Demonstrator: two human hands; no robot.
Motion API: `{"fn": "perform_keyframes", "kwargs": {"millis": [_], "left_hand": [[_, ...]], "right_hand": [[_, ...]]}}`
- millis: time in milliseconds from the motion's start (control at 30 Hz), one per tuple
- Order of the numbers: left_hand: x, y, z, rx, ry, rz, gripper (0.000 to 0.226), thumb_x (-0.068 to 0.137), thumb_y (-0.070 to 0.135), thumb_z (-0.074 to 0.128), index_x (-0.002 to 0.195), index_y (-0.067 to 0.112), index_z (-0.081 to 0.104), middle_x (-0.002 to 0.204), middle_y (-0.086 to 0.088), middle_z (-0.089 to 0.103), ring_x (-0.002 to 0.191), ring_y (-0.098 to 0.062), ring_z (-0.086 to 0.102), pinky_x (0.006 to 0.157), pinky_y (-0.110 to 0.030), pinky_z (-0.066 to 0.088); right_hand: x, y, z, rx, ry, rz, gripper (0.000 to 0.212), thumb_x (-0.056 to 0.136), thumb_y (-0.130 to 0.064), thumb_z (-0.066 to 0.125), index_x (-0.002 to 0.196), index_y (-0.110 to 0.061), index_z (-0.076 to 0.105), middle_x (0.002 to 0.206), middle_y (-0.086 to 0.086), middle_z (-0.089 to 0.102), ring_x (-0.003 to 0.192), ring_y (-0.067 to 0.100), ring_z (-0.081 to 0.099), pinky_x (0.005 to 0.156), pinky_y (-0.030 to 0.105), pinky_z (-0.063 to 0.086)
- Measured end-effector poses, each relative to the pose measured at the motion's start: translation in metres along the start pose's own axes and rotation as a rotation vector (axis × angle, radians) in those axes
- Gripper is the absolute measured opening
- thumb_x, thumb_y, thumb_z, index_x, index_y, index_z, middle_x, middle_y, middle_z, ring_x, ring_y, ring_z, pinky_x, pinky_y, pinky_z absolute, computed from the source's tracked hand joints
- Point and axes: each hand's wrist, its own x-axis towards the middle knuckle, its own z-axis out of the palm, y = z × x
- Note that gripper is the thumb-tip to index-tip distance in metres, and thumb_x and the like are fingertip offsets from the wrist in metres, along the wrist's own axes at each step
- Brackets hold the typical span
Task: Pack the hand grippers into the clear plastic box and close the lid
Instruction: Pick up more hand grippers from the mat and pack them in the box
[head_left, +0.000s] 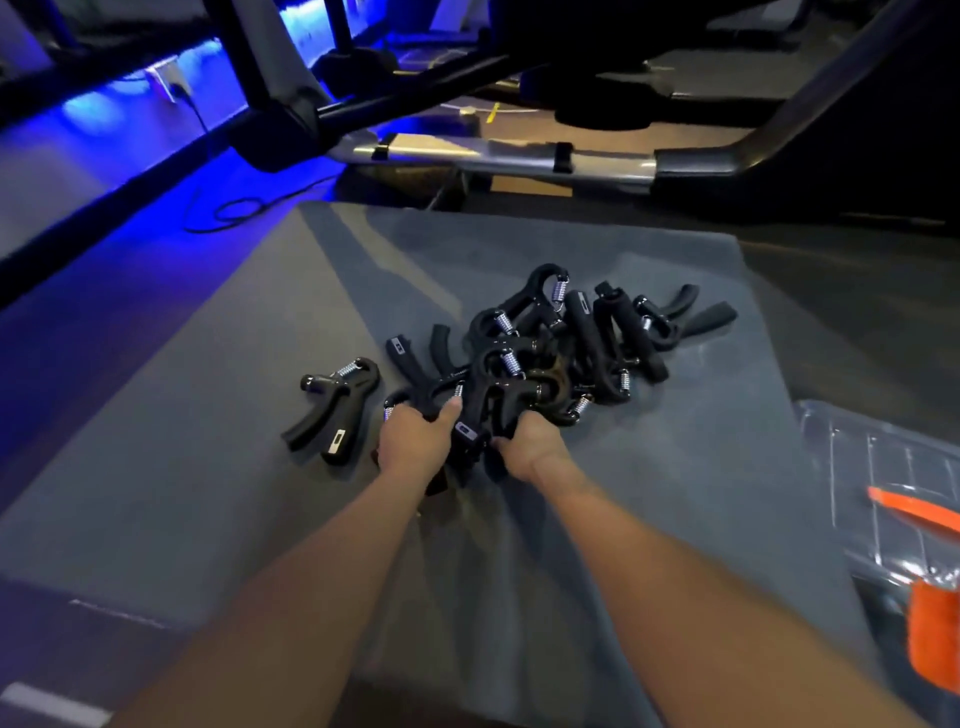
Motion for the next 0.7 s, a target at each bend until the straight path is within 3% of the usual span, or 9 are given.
{"fn": "perform_keyframes", "kwargs": {"millis": [67,133,233,433,600,700], "left_hand": [[0.008,0.003,0.002,-0.002,-0.017,-0.040,0.052,0.081,0.051,0.061,0.090,0.000,0.063,0.119,-0.017,0.064,0.109,-0.031,0.059,0.078,-0.029,0.040],[0.012,0.006,0.000,-0.021,-0.013,-0.092,0.057,0.077,0.046,0.069,0.112,0.001,0.060,0.123,-0.014,0.062,0.111,-0.031,0.058,0.081,-0.030,0.043],[0.011,0.011,-0.003,-0.006,-0.013,-0.150,0.063,0.071,0.036,0.077,0.121,0.004,0.056,0.125,-0.013,0.060,0.112,-0.030,0.059,0.083,-0.032,0.044],[0.004,0.021,0.000,-0.031,-0.011,-0.244,0.054,0.066,0.026,0.079,0.114,0.008,0.061,0.118,-0.011,0.064,0.106,-0.028,0.062,0.080,-0.029,0.046],[-0.008,0.018,0.009,-0.064,0.048,-0.265,0.054,0.070,0.020,0.077,0.119,0.007,0.058,0.118,-0.013,0.064,0.108,-0.030,0.062,0.090,-0.034,0.049],[-0.016,0.014,0.006,-0.087,0.009,-0.274,0.044,0.068,0.022,0.077,0.104,0.005,0.061,0.106,-0.015,0.066,0.099,-0.033,0.064,0.086,-0.036,0.051]], "right_hand": [[0.005,0.000,0.002,0.030,0.018,0.015,0.038,0.089,-0.019,0.061,0.122,-0.001,0.055,0.128,0.018,0.058,0.121,0.033,0.054,0.100,0.033,0.043],[0.009,0.001,0.003,0.050,0.018,0.021,0.038,0.087,-0.019,0.063,0.120,-0.002,0.055,0.127,0.018,0.059,0.120,0.032,0.055,0.100,0.033,0.044],[0.008,0.002,0.000,0.057,0.003,0.025,0.039,0.084,-0.020,0.064,0.119,-0.003,0.057,0.125,0.017,0.061,0.118,0.032,0.056,0.100,0.035,0.046],[-0.004,-0.004,-0.011,0.095,-0.046,-0.003,0.038,0.084,-0.016,0.060,0.117,0.002,0.059,0.117,0.023,0.065,0.103,0.030,0.064,0.090,0.033,0.050],[-0.010,-0.001,-0.013,0.147,-0.034,0.045,0.041,0.085,-0.009,0.054,0.124,0.002,0.046,0.125,0.017,0.059,0.111,0.029,0.059,0.094,0.032,0.047],[-0.018,0.003,-0.025,0.121,-0.031,0.046,0.041,0.085,-0.004,0.050,0.124,0.003,0.043,0.125,0.022,0.058,0.102,0.027,0.059,0.092,0.036,0.049]]}}
